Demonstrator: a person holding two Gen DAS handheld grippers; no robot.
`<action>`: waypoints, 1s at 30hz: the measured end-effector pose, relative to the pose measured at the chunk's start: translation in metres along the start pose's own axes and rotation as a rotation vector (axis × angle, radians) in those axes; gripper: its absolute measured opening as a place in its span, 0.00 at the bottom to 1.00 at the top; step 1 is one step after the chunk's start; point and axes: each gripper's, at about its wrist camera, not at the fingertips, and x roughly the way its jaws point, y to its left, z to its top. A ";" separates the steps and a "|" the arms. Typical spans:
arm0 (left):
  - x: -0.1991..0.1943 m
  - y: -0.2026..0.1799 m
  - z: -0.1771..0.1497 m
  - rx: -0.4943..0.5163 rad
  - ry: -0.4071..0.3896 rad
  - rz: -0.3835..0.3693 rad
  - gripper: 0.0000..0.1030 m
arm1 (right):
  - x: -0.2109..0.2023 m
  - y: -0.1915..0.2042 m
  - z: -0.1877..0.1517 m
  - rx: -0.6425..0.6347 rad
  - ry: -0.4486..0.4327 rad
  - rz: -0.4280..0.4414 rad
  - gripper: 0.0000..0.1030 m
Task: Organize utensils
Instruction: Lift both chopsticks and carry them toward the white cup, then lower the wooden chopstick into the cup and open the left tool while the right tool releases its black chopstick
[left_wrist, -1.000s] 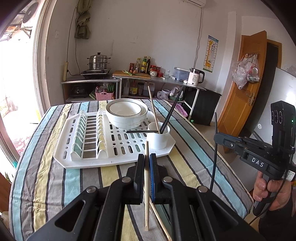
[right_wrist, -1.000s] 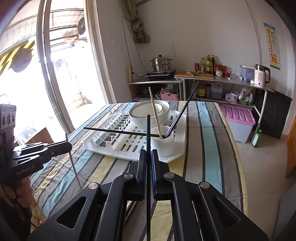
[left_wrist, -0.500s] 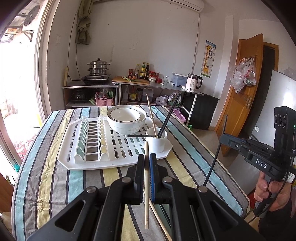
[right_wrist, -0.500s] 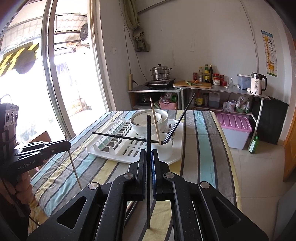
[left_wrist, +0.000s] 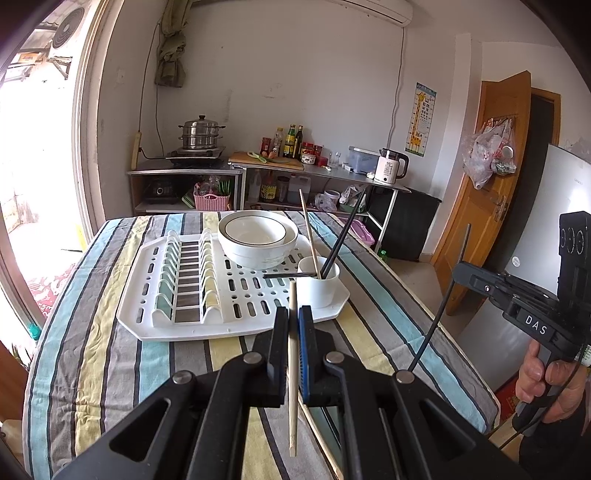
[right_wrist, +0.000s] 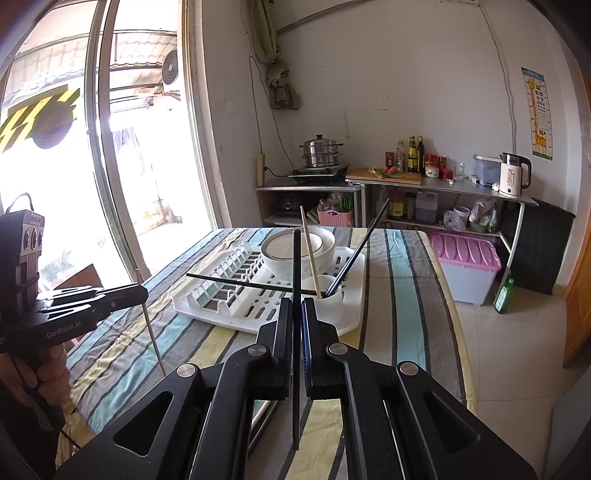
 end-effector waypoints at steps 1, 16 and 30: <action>0.000 -0.001 0.001 0.003 -0.002 -0.002 0.05 | 0.000 -0.001 0.001 0.000 -0.001 0.000 0.04; 0.021 -0.017 0.047 0.039 -0.038 -0.028 0.05 | 0.010 -0.007 0.031 -0.006 -0.046 -0.015 0.04; 0.061 -0.036 0.106 0.050 -0.084 -0.050 0.05 | 0.039 -0.022 0.078 0.003 -0.114 -0.017 0.04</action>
